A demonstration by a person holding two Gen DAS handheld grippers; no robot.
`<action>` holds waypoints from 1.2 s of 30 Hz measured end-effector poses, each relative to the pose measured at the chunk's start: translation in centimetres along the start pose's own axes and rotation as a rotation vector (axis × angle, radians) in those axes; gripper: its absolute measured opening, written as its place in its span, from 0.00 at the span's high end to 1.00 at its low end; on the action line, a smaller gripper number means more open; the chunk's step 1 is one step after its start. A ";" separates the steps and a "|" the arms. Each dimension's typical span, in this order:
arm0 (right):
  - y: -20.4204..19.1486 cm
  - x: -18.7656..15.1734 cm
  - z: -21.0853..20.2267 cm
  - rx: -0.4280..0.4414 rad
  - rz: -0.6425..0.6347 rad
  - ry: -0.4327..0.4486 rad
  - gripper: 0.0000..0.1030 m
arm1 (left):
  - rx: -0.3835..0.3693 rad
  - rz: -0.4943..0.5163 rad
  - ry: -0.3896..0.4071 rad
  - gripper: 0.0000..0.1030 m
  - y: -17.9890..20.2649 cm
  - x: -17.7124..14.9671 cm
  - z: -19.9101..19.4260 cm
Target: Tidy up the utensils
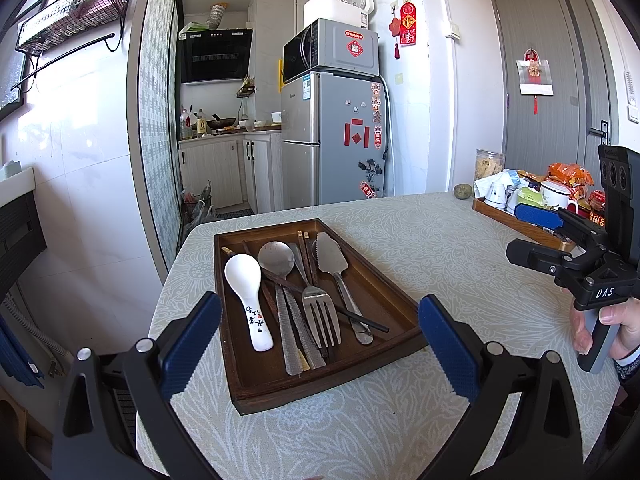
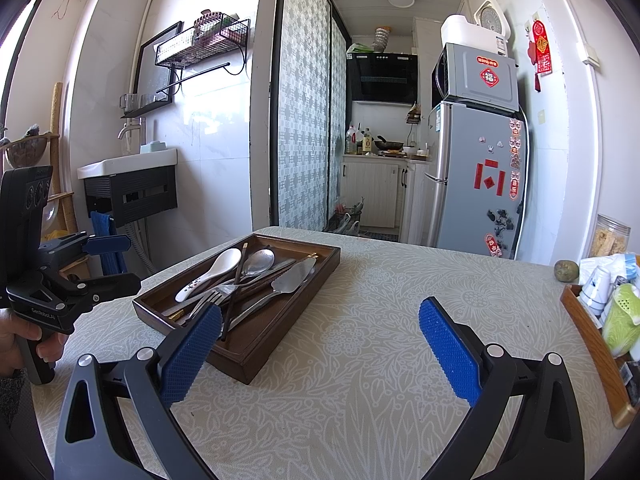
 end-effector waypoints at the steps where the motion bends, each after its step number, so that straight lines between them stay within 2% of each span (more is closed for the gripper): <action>1: 0.0 0.0 0.0 0.000 0.000 0.000 0.03 | 0.001 0.000 0.000 0.03 0.0 0.0 0.0; 36: 0.0 -0.1 0.0 0.000 0.000 0.001 0.03 | 0.012 -0.002 0.004 0.03 -0.1 0.6 -0.1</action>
Point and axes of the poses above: each gripper's, at about its wrist camera, not at the fingertips, and z roughly the way its jaws point, y to its right, x to its top, the point moved 7 cm from there along z, roughly the way its jaws point, and after that the axes turned 7 degrees about -y, right-handed, at the moved point
